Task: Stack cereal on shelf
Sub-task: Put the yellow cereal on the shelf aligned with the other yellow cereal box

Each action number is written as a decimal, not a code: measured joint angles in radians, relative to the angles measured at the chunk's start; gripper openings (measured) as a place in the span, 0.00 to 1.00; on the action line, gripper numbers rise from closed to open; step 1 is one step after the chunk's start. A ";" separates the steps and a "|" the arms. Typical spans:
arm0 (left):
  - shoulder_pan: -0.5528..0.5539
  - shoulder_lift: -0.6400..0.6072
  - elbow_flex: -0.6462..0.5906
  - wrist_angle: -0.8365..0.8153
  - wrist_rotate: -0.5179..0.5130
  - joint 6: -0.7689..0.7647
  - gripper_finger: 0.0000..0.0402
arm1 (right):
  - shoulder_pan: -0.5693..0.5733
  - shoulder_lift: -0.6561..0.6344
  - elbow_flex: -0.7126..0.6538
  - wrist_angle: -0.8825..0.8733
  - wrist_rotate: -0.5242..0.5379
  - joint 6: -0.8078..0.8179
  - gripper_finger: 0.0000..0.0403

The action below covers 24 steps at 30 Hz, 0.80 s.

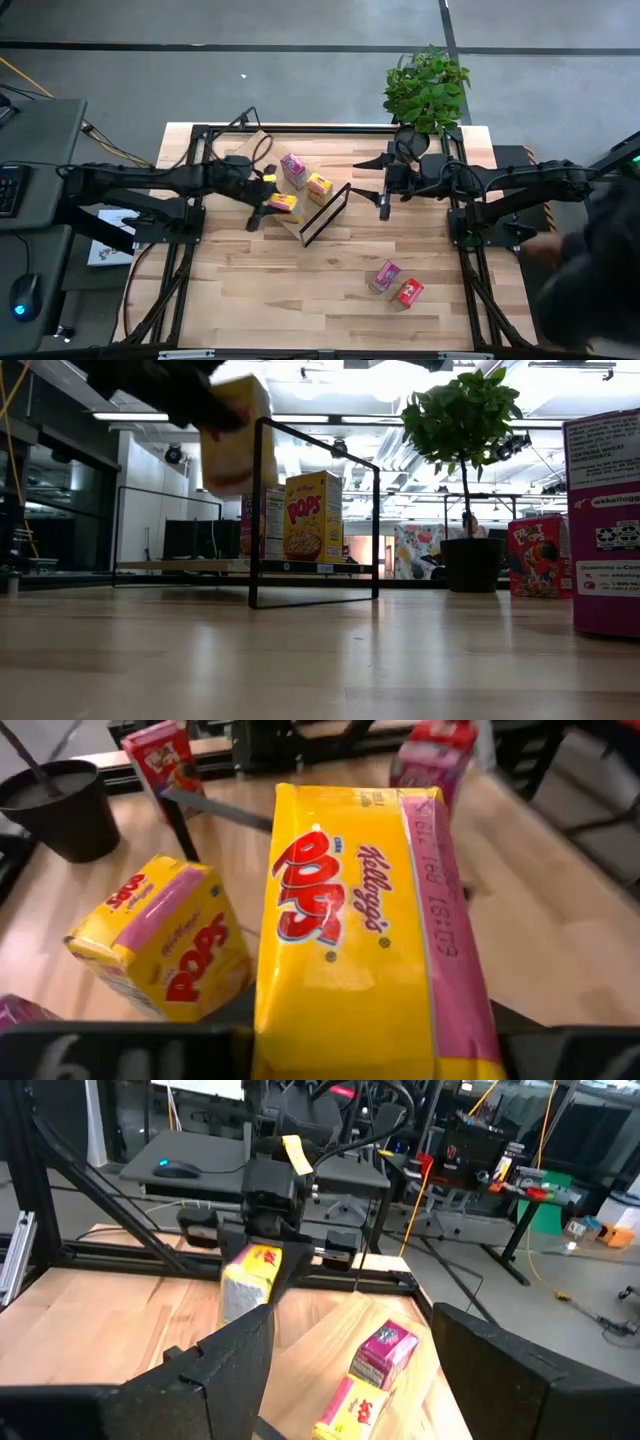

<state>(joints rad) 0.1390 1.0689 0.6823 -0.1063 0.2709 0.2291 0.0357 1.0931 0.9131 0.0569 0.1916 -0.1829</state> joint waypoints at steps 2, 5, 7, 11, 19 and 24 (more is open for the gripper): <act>0.000 0.031 0.000 0.007 -0.014 0.047 0.30 | 0.000 0.000 0.000 -0.009 0.000 0.000 0.65; 0.009 0.073 0.000 0.044 -0.005 0.079 0.31 | 0.000 0.000 0.000 -0.014 0.000 0.000 0.65; 0.013 0.102 0.000 0.075 0.014 0.087 0.30 | 0.000 0.000 0.000 -0.015 0.000 0.000 0.65; 0.021 0.152 0.000 0.101 0.035 0.120 0.28 | 0.000 0.000 0.000 -0.016 0.000 0.002 0.65; 0.041 0.229 0.000 0.149 0.033 0.151 0.30 | 0.000 0.000 0.000 -0.020 0.000 0.010 0.65; 0.054 0.259 0.000 0.209 0.033 0.161 0.30 | 0.000 0.000 0.000 -0.021 0.000 0.010 0.65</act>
<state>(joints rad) 0.1931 1.3281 0.6819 0.1028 0.3036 0.3901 0.0357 1.0935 0.9131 0.0360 0.1917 -0.1726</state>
